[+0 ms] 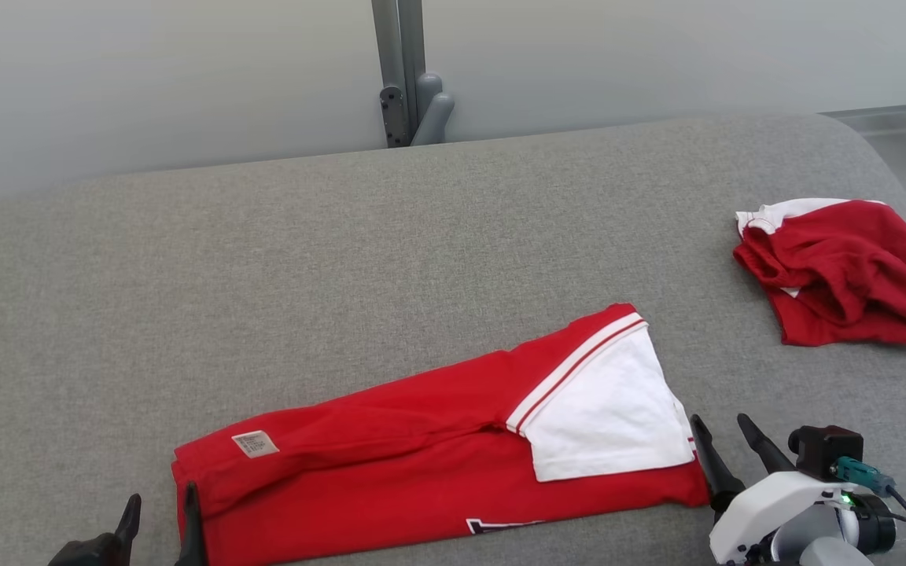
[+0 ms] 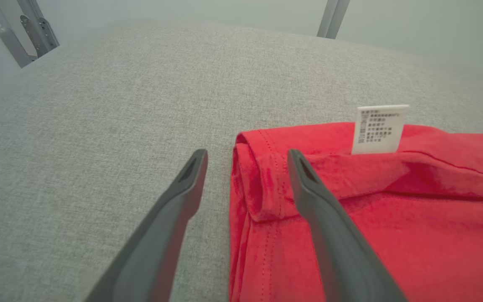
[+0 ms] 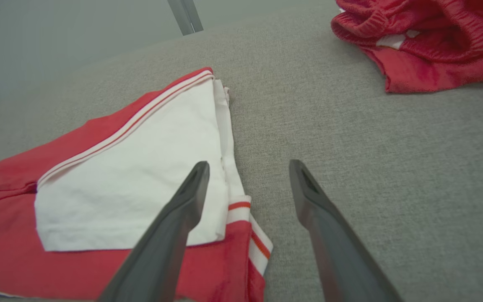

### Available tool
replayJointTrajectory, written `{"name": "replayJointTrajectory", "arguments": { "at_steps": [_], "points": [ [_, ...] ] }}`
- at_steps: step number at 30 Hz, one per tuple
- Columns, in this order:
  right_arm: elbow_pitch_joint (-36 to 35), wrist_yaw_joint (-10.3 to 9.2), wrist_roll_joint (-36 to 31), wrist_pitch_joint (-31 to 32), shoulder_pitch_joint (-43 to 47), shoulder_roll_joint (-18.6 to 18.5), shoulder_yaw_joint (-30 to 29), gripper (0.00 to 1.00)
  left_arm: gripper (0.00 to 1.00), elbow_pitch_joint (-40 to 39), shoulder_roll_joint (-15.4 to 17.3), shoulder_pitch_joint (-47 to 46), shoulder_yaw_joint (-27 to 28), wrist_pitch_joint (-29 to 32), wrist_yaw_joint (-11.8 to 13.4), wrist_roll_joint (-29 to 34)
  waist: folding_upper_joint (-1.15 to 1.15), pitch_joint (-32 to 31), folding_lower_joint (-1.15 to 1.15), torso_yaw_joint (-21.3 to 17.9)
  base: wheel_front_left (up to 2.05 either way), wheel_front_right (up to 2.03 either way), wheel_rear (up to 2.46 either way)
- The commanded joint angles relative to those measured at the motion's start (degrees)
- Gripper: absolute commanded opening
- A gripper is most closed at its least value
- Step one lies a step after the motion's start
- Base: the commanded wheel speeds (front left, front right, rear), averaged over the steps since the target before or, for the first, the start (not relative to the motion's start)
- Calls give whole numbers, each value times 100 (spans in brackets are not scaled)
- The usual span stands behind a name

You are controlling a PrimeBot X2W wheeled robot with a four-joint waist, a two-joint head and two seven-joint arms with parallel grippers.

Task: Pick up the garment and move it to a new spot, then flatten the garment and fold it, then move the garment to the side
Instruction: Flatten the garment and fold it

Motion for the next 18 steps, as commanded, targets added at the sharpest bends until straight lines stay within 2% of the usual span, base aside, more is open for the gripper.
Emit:
{"name": "replayJointTrajectory", "arguments": {
  "at_steps": [1, 10, 18],
  "points": [
    [-44, -10, -35, -14, 112, 21, -95, 100, 100, -99, -61, 127, 93, 7, -5, 125, 0, -62, 0, 42, 0, 0, 0],
    [-105, -9, -258, -15, 183, 174, -333, 100, 100, -713, -254, 233, 229, 7, -42, 756, 0, -111, 0, 172, 0, 0, 0],
    [-48, -10, -463, -15, -52, 267, -511, 100, 100, -839, -283, 154, 36, 7, -55, 777, 0, 89, 0, 318, 0, 0, 0]
  ]
}}
